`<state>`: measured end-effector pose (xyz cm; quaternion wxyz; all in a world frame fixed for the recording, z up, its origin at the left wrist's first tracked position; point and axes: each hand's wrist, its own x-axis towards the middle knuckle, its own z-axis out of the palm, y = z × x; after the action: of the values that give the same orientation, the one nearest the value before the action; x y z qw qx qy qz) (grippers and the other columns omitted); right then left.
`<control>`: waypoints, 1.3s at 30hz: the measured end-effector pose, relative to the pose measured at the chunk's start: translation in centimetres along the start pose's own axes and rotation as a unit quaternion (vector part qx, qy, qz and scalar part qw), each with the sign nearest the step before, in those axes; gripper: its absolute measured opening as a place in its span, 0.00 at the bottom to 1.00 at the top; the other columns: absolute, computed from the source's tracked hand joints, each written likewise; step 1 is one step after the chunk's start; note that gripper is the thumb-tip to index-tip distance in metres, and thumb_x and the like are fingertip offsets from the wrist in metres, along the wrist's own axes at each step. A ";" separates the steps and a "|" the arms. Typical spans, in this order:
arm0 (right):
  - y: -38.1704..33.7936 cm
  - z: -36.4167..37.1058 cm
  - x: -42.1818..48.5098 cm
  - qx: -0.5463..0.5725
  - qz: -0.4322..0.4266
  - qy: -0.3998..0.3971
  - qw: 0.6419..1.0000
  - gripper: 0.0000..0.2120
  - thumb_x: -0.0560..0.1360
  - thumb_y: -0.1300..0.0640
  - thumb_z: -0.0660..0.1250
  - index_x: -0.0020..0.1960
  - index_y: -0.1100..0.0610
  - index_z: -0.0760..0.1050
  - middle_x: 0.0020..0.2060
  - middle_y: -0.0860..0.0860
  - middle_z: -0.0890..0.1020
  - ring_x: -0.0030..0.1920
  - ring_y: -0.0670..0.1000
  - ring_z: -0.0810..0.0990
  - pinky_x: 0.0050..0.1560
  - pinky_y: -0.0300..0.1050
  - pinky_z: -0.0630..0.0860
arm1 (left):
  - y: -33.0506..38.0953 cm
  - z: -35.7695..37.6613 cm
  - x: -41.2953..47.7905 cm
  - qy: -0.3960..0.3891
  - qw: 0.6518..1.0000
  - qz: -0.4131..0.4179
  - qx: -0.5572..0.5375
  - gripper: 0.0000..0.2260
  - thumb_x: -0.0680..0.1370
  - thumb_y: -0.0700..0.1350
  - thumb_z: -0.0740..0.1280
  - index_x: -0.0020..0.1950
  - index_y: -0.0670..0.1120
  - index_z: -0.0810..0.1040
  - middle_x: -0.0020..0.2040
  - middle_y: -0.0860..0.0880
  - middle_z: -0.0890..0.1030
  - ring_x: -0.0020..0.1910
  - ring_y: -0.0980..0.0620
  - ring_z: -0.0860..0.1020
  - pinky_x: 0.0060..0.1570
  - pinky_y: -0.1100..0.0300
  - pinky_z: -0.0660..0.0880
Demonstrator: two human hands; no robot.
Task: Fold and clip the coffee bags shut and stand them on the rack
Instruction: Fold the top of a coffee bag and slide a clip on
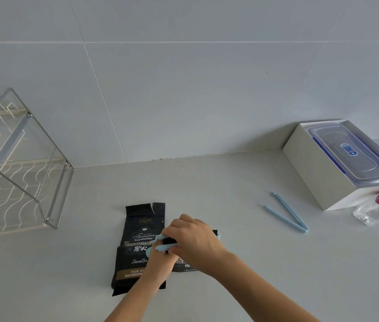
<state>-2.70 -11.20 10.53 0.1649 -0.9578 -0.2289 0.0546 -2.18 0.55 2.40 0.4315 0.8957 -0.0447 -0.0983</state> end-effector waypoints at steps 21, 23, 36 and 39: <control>-2.3 3.3 -0.8 0.106 0.044 0.114 0.987 0.10 0.73 0.58 0.62 0.51 0.53 0.79 0.44 0.50 0.81 0.47 0.52 0.74 0.46 0.46 0.71 | -1.0 -0.8 -1.8 -0.077 0.991 -0.106 -0.024 0.12 0.75 0.29 0.61 0.58 0.36 0.73 0.40 0.56 0.73 0.38 0.61 0.74 0.35 0.66 0.74; -2.2 3.5 -1.0 0.097 0.045 0.123 0.987 0.08 0.72 0.58 0.63 0.48 0.53 0.79 0.41 0.51 0.80 0.44 0.52 0.74 0.42 0.45 0.69 | -1.1 -1.7 -1.8 -0.100 0.992 -0.062 -0.032 0.15 0.74 0.29 0.62 0.47 0.49 0.74 0.38 0.56 0.74 0.35 0.62 0.77 0.34 0.70 0.75; -1.5 3.6 -0.4 0.094 0.035 0.133 0.986 0.07 0.74 0.53 0.64 0.49 0.52 0.78 0.41 0.50 0.81 0.43 0.52 0.75 0.42 0.47 0.71 | -0.6 -7.1 -3.4 -0.098 0.988 0.033 0.119 0.04 0.76 0.53 0.60 0.48 0.59 0.74 0.42 0.58 0.82 0.43 0.60 0.79 0.44 0.60 0.78; -1.6 3.8 -0.7 0.098 0.036 0.143 0.984 0.07 0.74 0.52 0.66 0.50 0.52 0.74 0.40 0.49 0.81 0.42 0.51 0.75 0.41 0.46 0.70 | -0.1 -7.4 -3.3 -0.112 0.981 0.036 0.157 0.05 0.77 0.51 0.59 0.45 0.56 0.74 0.40 0.54 0.81 0.40 0.56 0.79 0.41 0.59 0.77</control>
<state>-4.67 -9.08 7.56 0.2871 -0.9426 -0.1618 -0.0547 -3.80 6.80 7.27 0.2810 0.9334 -0.1398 -0.1739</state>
